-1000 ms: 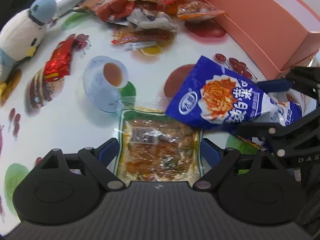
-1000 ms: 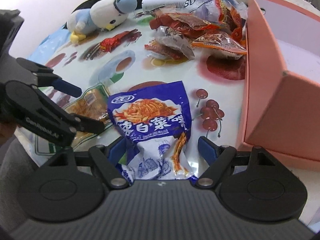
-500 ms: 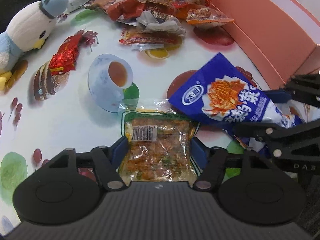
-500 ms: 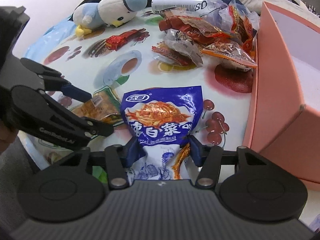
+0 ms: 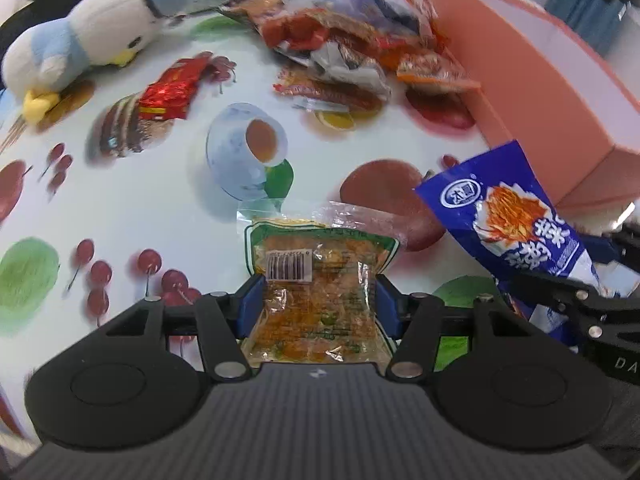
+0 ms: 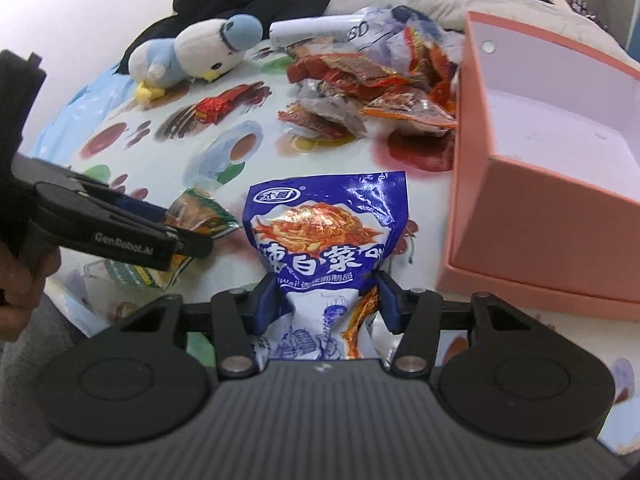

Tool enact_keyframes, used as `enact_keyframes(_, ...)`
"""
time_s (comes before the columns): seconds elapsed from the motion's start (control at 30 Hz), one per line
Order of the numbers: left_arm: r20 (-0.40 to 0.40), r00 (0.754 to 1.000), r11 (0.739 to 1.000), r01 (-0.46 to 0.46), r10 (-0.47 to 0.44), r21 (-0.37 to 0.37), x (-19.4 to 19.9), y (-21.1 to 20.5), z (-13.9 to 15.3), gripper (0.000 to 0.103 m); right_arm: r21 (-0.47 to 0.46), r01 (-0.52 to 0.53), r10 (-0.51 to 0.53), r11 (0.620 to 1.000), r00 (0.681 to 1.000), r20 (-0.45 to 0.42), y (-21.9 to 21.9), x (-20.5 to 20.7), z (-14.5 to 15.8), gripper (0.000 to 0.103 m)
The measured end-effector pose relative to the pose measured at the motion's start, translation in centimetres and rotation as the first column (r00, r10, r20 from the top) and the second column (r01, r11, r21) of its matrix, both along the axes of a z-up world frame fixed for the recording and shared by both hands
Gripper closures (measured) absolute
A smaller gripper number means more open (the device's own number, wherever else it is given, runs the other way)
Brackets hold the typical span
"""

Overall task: Organize snacks
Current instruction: 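Carry both held packets over the pink box with both tools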

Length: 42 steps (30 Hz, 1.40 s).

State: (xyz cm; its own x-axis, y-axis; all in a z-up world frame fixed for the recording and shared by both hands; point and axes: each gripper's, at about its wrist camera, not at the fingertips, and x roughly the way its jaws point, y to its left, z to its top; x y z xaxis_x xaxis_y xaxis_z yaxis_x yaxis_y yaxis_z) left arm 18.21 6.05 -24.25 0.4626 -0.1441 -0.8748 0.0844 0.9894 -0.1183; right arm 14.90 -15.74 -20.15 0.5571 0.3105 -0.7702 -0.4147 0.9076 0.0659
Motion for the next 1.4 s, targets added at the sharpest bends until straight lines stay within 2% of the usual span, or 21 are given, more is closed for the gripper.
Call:
enact_keyframes(0.33,0.106,0.989,0.992,-0.097,0.106,-0.081,-4.0,-0.6,6.2,0.04,0.053,0.05,-0.055,0.997,0.994,0.097,-1.2,-2.8,4.0,0.049)
enact_keyframes(0.53,0.176,0.975,0.986,-0.118,0.139,-0.122,-6.5,-1.2,10.4,0.04,0.106,0.093,-0.109,0.99,0.981,0.161,-2.4,-4.9,7.3,0.049)
enact_keyframes(0.7,0.246,0.96,0.984,-0.101,0.135,-0.147,-8.2,-2.5,14.0,0.04,0.148,0.131,-0.161,0.98,0.962,0.219,-3.8,-6.7,10.0,0.049)
enact_keyframes(1.0,0.3,0.943,0.978,-0.091,0.145,-0.188,-10.5,-6.4,18.2,0.04,0.191,0.188,-0.238,0.963,0.928,0.287,-6.8,-9.7,13.7,0.049)
enact_keyframes(1.4,0.315,0.949,0.976,0.048,0.022,-0.212,-9.5,-13.8,20.6,0.04,0.211,0.279,-0.333,0.937,0.897,0.289,-11.2,-11.5,15.9,0.049)
